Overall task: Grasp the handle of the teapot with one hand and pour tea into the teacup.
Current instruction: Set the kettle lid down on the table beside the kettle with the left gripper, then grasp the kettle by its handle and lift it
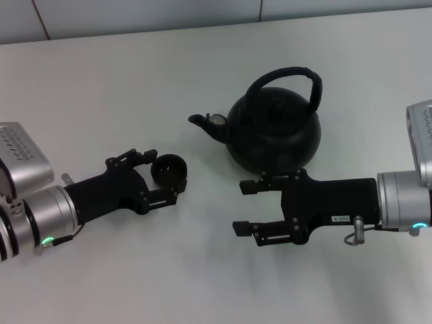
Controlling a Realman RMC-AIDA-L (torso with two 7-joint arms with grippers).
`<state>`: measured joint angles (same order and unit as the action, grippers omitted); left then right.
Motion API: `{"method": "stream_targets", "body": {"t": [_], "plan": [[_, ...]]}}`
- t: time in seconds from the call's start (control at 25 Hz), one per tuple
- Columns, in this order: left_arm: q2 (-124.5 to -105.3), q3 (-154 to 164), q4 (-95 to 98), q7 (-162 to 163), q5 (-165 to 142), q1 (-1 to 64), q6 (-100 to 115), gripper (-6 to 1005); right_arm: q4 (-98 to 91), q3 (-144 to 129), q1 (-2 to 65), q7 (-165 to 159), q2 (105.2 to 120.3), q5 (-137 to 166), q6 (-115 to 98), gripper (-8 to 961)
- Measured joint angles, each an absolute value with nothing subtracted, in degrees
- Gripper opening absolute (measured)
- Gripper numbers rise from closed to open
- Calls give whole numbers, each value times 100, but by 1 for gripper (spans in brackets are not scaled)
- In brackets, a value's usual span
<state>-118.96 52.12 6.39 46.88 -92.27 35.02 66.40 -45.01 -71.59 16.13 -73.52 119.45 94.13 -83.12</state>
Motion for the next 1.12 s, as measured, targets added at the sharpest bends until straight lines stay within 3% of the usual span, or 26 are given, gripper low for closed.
{"method": "stream_targets", "body": {"t": [0.32, 0.6, 1.12], "plan": [[-11870, 5212, 984, 4733, -9226, 3253, 7235, 870, -4444, -7149, 1603, -7236, 11953, 9125, -8164, 749], [-11825, 5211, 2097, 5200, -9231, 2538, 8467, 870, -4267, -7051, 1364, -6749, 11955, 8463, -7969, 749], [-11804, 5172, 2460, 5292, -9229, 2357, 9180, 869, -3581, -6462, 983, -6224, 11968, 7143, -7494, 749]]}}
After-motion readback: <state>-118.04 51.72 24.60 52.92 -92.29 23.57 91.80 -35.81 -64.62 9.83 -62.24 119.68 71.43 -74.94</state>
